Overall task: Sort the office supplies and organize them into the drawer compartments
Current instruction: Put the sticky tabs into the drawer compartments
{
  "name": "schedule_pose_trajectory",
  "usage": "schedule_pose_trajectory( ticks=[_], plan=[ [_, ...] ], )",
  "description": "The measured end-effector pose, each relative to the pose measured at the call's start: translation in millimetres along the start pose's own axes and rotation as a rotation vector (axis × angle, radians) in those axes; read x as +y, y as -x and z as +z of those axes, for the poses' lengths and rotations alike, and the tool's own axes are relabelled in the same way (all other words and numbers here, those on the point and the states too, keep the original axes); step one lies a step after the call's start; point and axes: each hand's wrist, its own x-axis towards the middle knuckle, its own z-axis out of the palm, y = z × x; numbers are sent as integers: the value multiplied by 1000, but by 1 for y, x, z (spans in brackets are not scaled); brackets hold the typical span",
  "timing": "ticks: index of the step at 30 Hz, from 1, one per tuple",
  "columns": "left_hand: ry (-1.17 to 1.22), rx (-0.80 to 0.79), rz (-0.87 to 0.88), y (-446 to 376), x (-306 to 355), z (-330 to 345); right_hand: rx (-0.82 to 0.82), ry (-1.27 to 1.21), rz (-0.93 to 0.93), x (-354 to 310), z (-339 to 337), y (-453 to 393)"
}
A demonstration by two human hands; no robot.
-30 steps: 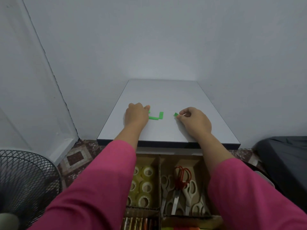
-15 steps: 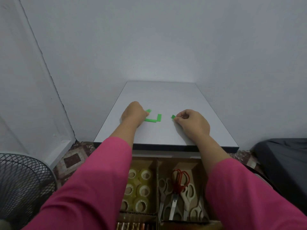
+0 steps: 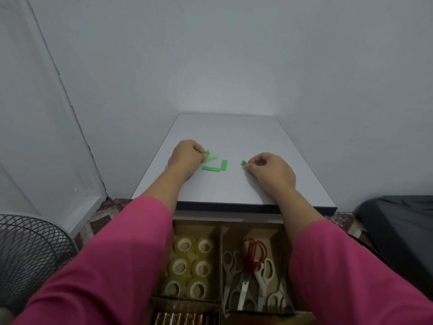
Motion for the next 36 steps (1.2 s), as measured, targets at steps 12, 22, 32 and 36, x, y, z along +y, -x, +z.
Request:
schedule_pose_trajectory(
  ticks=[12,22,32,36],
  plan=[
    [-402,-48,-28,-12,18,20,1,1,0,0,0,0],
    [-583,-158,-111,-12,33,11,2,-3,-2,0,0,0],
    [-367,-184,0,-10,26,8,2,2,-3,0,0,0],
    [117,-233,-42,8,20,-10,1,-5,2,0,0,0]
  ],
)
